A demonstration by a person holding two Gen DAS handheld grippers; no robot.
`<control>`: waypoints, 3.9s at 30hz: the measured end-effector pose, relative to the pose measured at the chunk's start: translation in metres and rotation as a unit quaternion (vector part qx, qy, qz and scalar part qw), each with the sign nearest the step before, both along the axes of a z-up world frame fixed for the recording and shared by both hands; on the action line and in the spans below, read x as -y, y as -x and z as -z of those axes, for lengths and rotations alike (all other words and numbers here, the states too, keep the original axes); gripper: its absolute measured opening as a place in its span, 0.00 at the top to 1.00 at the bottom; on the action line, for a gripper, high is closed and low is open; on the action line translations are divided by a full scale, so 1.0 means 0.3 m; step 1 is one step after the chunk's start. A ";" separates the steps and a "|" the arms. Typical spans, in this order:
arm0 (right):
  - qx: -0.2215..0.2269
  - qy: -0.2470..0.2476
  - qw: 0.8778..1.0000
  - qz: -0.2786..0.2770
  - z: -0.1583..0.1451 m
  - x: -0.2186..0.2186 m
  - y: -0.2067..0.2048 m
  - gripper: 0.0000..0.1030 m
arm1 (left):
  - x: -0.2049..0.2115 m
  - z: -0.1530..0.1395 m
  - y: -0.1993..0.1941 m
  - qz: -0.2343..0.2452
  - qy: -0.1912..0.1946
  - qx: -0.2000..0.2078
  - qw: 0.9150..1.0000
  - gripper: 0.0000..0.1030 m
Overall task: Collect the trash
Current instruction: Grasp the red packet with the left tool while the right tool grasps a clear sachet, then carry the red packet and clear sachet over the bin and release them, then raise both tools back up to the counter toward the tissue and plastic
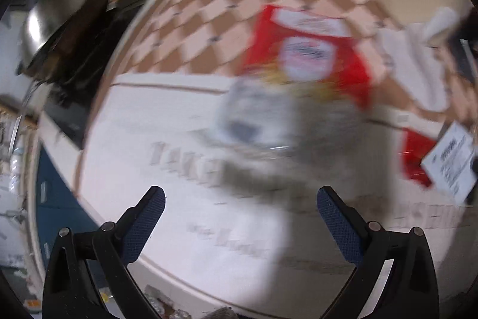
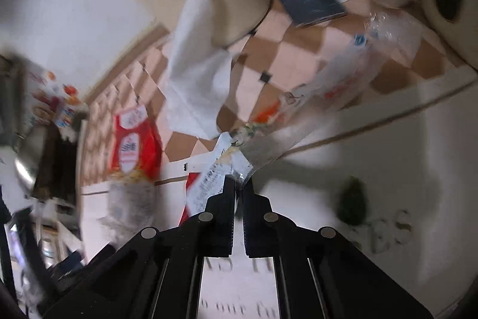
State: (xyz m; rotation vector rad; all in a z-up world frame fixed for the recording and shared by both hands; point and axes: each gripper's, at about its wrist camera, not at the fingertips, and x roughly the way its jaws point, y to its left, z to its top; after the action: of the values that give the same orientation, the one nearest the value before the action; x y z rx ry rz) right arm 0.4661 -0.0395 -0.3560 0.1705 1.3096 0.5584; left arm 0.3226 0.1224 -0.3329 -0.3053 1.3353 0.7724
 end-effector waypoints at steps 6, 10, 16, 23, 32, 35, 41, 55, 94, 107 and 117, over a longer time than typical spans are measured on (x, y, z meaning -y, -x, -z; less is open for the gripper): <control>0.015 0.004 0.998 0.060 -0.092 0.292 0.006 0.96 | 0.133 0.061 -0.208 0.068 0.102 0.019 0.992 0.00; 0.012 0.032 0.996 0.088 -0.071 0.443 -0.013 0.96 | 0.196 0.151 -0.322 0.103 0.159 0.015 0.982 0.13; -0.080 0.045 0.993 0.079 0.051 0.502 -0.079 0.78 | 0.284 0.100 -0.372 0.160 0.111 0.022 0.981 0.79; -0.053 0.024 0.995 0.086 -0.011 0.509 -0.030 0.49 | 0.327 0.056 -0.302 0.169 0.078 0.018 0.982 0.85; 0.120 0.221 0.968 0.005 0.092 0.198 0.078 0.56 | 0.315 0.034 -0.037 0.129 0.038 0.015 0.991 0.85; 0.134 0.220 0.966 -0.006 0.090 0.179 0.111 0.96 | 0.298 0.018 -0.007 0.126 0.041 0.026 0.991 0.86; 0.140 0.157 0.977 0.023 -0.047 0.252 0.237 0.97 | 0.282 -0.106 0.105 0.132 0.042 0.083 0.987 0.86; 0.035 0.079 0.994 0.061 -0.005 0.408 1.031 0.97 | 0.277 0.057 0.759 0.172 0.151 0.062 0.971 0.86; -0.088 0.264 0.960 -0.037 1.487 0.418 1.395 0.00 | 0.268 1.299 1.077 0.122 0.151 -0.065 0.979 0.00; -0.040 0.241 0.968 -0.049 0.644 0.417 1.446 0.00 | 0.389 0.480 1.137 0.102 0.145 -0.021 0.984 0.00; 0.010 0.218 0.974 -0.058 -0.048 0.462 1.505 0.00 | 0.476 0.022 1.198 0.103 0.180 0.002 0.978 0.00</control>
State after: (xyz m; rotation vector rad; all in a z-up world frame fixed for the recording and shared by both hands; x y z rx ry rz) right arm 0.0145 -0.1780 -0.3416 -0.2741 1.3960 0.3572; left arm -0.0369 -0.0205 -0.3396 -0.4466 1.4748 0.3534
